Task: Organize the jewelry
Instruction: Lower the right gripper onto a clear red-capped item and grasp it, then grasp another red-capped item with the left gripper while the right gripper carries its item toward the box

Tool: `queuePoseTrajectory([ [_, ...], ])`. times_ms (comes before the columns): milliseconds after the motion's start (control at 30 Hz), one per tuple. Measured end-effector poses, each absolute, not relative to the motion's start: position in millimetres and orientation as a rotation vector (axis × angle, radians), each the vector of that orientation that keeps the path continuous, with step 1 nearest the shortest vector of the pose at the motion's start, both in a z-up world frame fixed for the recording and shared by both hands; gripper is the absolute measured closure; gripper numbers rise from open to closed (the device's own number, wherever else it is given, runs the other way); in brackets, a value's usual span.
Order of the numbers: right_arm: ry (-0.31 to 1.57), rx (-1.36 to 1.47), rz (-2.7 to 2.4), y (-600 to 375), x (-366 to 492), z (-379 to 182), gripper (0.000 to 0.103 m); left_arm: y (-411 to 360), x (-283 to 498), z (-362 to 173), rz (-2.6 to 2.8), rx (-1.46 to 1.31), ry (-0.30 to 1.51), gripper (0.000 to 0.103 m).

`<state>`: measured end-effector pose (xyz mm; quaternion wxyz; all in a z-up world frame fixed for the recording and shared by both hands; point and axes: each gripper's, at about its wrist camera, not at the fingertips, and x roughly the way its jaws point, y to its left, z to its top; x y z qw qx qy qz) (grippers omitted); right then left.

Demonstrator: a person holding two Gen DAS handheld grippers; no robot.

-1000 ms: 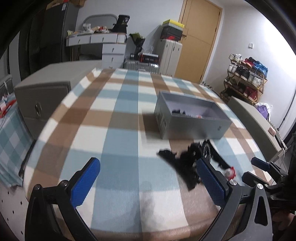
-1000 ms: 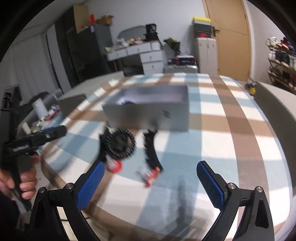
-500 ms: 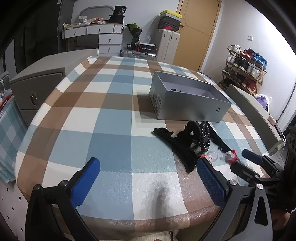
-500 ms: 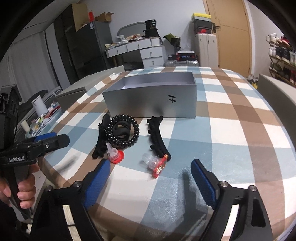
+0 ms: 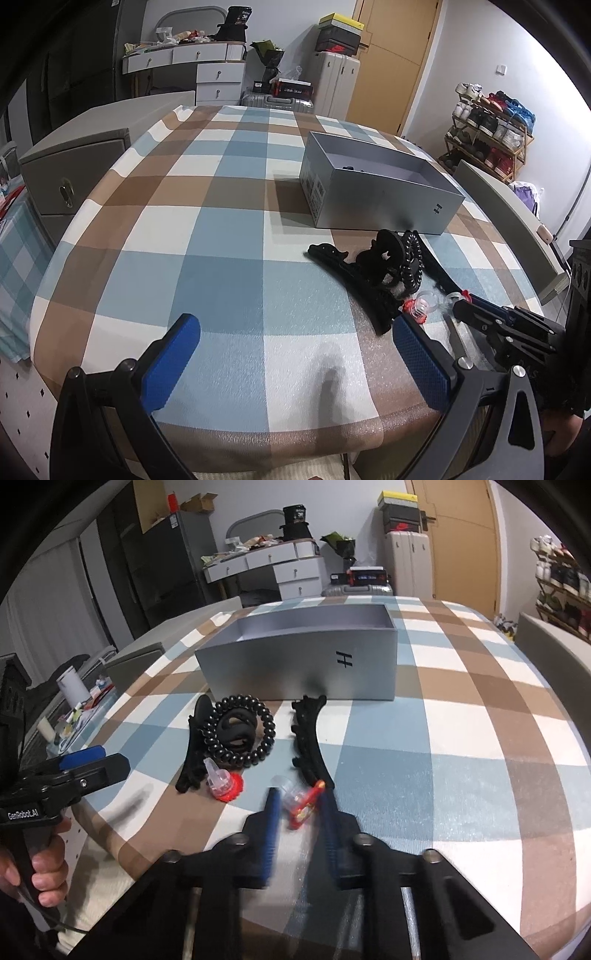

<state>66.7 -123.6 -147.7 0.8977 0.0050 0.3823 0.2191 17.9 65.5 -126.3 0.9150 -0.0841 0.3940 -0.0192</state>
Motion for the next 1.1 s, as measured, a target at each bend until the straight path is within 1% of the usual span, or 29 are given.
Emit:
queuePoseTrajectory([
  [133,0.792,0.025,0.459,-127.1,66.7,-147.7,0.087,64.8,18.5,-125.7,-0.042,-0.169,0.812,0.001],
  [433,0.789,0.056,0.465,-133.9,65.6,-147.4,0.087,54.9,17.7,-120.9,-0.085,-0.135,0.797,0.001],
  [933,0.713,0.086,0.464,-160.2,53.0,-133.2,0.087,-6.6,41.7,-110.3,-0.26,0.04,0.773,0.002],
  [1033,0.704,0.099,0.46,-164.3,55.0,-131.2,0.087,-13.6,46.1,-111.5,-0.285,0.056,0.787,0.003],
  [1100,0.702,0.103,0.458,-166.7,56.1,-132.0,0.087,-17.1,48.9,-113.5,-0.292,0.069,0.808,0.009],
])
